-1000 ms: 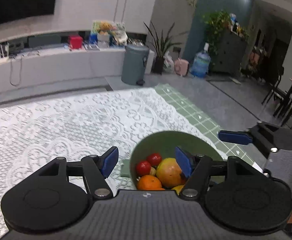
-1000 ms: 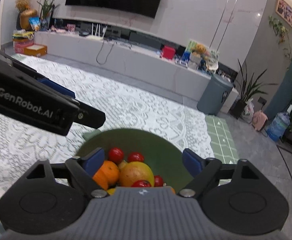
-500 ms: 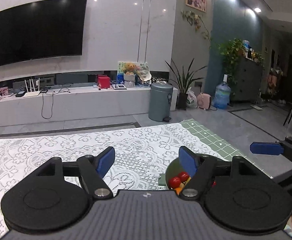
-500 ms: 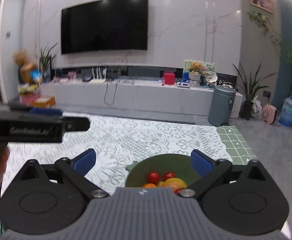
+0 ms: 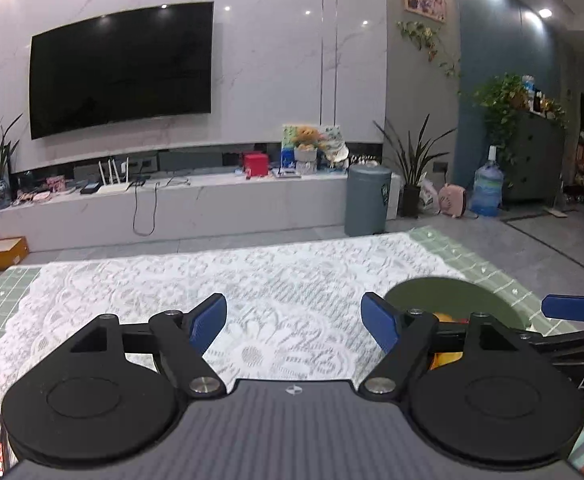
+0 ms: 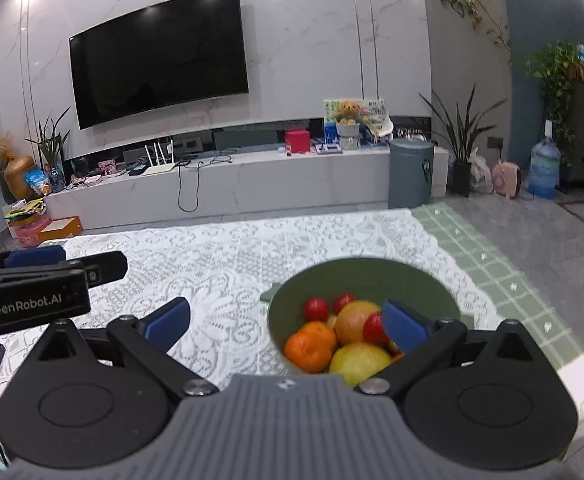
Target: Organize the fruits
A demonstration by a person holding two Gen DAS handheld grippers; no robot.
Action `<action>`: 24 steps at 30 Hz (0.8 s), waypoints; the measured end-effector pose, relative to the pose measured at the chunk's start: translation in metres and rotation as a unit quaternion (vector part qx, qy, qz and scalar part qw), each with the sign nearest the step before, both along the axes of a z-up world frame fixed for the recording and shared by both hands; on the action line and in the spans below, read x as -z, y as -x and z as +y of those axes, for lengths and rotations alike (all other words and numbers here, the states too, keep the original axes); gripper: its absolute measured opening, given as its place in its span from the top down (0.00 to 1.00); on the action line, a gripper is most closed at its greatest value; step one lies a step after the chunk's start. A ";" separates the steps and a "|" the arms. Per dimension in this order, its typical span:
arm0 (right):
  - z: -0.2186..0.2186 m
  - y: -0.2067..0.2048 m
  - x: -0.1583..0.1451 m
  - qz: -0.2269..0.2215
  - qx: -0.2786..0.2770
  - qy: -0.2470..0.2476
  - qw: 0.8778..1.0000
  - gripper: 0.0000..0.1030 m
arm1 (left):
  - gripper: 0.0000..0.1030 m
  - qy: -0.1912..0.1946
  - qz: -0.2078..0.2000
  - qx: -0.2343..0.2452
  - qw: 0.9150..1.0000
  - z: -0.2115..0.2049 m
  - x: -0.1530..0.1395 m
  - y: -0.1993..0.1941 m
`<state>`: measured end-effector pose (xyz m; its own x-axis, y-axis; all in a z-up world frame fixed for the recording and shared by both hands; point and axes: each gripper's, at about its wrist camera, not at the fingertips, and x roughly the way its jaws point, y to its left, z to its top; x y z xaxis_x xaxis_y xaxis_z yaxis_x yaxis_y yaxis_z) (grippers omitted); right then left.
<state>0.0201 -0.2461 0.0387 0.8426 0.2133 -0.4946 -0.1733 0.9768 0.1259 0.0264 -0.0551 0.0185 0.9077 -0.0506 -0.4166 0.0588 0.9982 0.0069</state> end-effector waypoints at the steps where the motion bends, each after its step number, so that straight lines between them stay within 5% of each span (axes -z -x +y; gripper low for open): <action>1: 0.001 0.002 0.003 0.002 0.001 0.005 1.000 0.04 | 0.13 -0.005 0.001 -0.001 1.000 0.000 0.002 0.001; 6: 0.006 0.010 0.014 0.005 0.006 0.030 1.000 0.04 | 0.13 -0.039 0.024 0.005 0.999 -0.001 0.015 0.008; 24: 0.013 0.006 0.033 0.052 0.003 0.052 0.997 0.04 | 0.12 -0.009 0.109 0.003 0.994 0.012 0.038 0.007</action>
